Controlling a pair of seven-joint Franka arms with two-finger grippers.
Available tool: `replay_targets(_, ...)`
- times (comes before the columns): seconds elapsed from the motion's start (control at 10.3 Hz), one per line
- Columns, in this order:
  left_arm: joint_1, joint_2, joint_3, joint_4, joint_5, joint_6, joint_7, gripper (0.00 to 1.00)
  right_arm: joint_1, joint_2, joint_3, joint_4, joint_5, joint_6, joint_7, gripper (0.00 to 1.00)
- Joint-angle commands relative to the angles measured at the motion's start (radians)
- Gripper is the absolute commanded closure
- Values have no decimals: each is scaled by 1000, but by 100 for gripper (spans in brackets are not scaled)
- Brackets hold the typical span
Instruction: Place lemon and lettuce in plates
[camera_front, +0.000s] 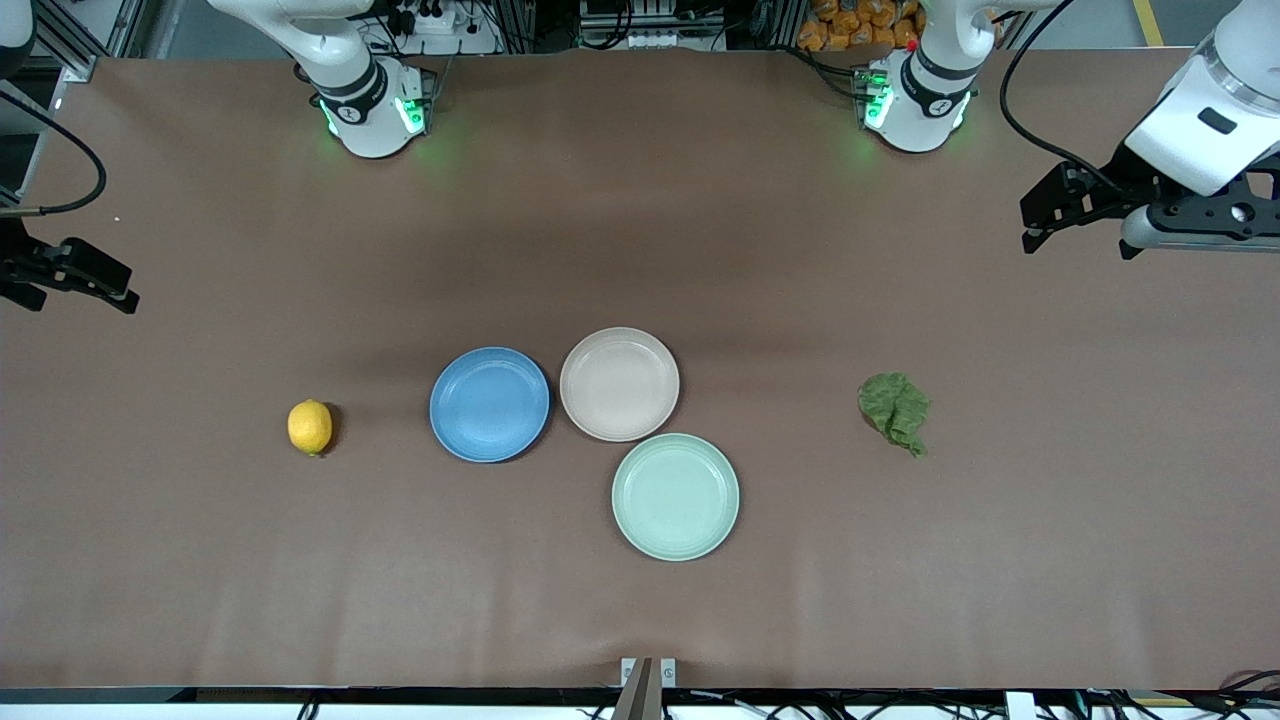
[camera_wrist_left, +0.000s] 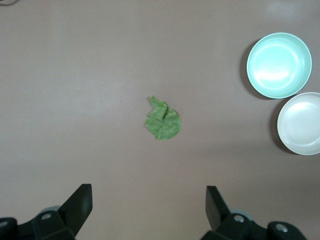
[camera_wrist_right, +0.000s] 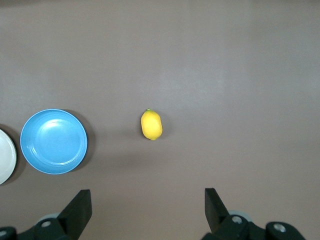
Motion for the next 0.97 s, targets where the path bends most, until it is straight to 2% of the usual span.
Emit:
replay_targets(0.0,6,-7,-2,6,-17,11,1,0,-3,12,4,23,-18,-18,15,0)
replay_targets(0.68,2,50,-1,4,-14,3,-23,0,0,12,4,23,-17,-18,17,0)
replay_targets(0.87,4,106,2,10,-14,5,-25,0,-1,11,4,21,-17,-19,15,0)
